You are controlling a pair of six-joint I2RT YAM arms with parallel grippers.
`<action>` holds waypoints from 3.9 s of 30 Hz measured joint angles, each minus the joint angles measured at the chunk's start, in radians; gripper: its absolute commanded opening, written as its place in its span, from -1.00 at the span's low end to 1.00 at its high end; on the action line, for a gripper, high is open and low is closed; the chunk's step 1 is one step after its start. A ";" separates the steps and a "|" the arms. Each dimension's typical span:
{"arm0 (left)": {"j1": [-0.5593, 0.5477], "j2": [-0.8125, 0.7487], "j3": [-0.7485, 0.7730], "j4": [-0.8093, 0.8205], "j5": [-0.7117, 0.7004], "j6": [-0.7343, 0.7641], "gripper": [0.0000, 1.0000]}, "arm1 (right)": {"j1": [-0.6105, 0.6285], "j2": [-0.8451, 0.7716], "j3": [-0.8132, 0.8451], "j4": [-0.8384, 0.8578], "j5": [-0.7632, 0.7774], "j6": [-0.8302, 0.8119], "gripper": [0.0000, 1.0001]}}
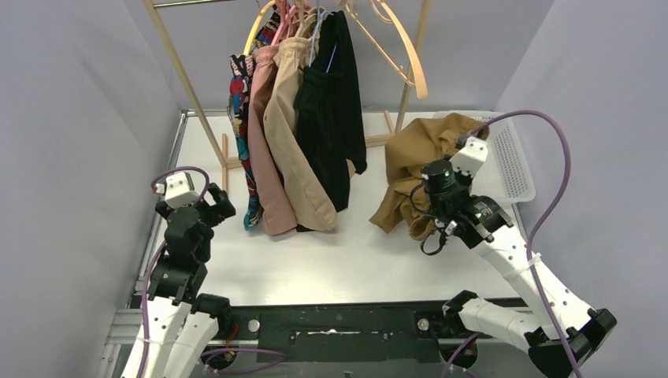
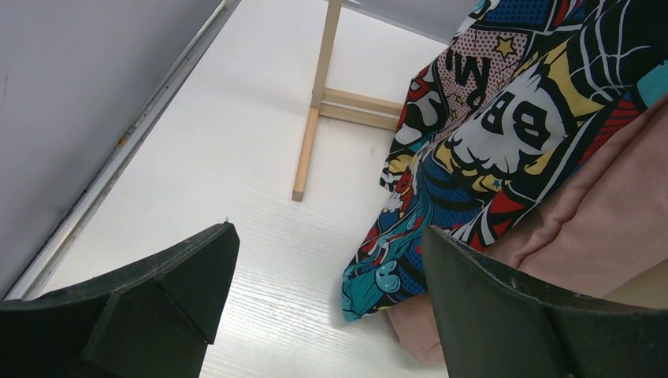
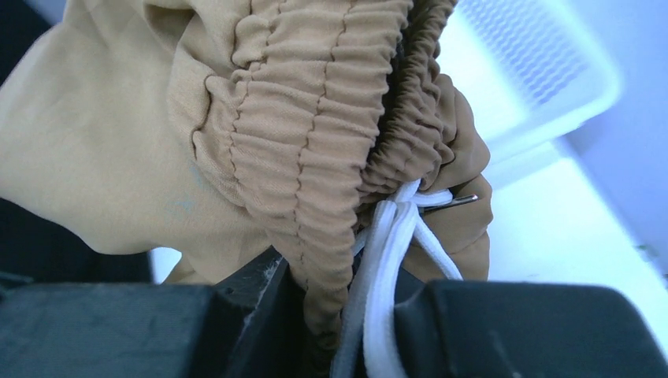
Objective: Remove the shorts from the hanger
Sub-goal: Pick up the shorts at the center of the board, then place the shorts in the basket.
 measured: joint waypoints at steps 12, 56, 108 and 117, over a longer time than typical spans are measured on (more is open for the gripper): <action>0.002 0.002 0.000 0.000 0.000 -0.005 0.80 | -0.527 0.138 0.261 0.040 -0.110 -0.280 -0.97; 0.016 -0.010 -0.011 0.005 0.010 -0.006 0.80 | -0.724 1.110 0.665 0.095 -0.679 -0.460 -0.82; 0.026 -0.010 -0.011 0.006 0.037 -0.008 0.80 | -0.739 1.180 0.595 0.224 -1.007 -0.391 -0.24; 0.026 -0.010 -0.011 0.006 0.037 -0.007 0.80 | -0.733 0.995 0.522 0.207 -0.977 -0.401 0.35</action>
